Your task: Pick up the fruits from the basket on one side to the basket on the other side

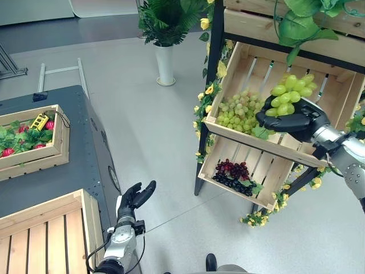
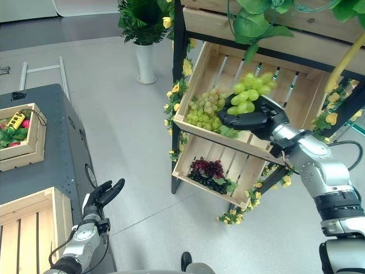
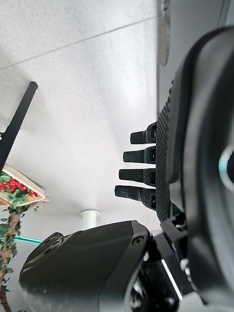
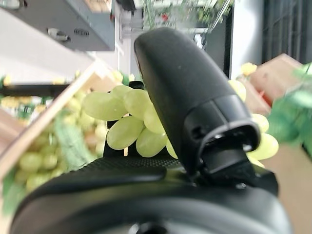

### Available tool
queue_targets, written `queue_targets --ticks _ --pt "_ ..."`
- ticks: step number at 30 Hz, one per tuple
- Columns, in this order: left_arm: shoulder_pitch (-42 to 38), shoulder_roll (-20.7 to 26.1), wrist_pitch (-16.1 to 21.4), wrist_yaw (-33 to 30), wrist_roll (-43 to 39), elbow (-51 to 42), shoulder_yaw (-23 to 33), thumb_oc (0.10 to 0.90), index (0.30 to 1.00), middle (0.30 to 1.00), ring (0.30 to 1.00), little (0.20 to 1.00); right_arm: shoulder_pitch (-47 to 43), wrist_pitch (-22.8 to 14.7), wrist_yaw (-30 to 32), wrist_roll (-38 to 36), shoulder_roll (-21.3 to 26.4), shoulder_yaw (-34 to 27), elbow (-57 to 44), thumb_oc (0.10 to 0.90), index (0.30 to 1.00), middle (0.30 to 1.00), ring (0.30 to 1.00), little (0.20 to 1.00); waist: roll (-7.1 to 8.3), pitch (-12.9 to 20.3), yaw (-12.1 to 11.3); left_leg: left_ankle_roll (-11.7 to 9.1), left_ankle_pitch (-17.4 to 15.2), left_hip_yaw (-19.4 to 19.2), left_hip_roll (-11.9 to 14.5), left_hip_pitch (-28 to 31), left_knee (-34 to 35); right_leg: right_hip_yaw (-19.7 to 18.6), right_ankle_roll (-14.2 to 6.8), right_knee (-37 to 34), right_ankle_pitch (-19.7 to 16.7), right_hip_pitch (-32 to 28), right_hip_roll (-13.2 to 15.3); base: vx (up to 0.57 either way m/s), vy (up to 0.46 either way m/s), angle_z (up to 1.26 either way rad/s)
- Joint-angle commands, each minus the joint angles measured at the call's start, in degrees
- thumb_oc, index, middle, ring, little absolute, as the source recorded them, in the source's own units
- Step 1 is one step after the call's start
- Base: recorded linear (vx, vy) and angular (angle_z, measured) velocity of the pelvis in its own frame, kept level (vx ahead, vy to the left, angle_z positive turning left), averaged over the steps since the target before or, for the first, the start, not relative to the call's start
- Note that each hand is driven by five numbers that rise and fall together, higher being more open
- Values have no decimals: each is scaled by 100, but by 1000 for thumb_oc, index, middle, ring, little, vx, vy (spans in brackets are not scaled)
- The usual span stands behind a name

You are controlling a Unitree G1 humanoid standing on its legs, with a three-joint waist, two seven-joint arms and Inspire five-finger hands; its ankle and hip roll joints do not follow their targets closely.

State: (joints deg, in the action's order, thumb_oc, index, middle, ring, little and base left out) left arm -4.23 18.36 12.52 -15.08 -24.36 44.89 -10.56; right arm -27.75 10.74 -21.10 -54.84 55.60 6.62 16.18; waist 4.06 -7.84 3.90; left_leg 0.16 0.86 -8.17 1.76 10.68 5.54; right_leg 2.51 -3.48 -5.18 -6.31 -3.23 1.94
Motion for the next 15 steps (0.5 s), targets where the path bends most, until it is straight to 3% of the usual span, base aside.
queue_targets --ticks 1,15 --pt "-387 288 756 22 103 -204 -167 800 900 900 900 900 -1359 -879 319 -254 456 -672 646 400 300 300 300 300 85 600 -157 27 -867 308 -251 -17 -157 38 -94 113 829 -528 -31 0 0 0" --pt "-418 319 648 39 56 -249 -250 800 900 900 900 900 -1910 -205 299 194 665 -96 2158 400 300 300 300 300 112 567 -307 23 -822 382 -254 -30 -124 148 -59 96 835 -560 -14 3 1 3"
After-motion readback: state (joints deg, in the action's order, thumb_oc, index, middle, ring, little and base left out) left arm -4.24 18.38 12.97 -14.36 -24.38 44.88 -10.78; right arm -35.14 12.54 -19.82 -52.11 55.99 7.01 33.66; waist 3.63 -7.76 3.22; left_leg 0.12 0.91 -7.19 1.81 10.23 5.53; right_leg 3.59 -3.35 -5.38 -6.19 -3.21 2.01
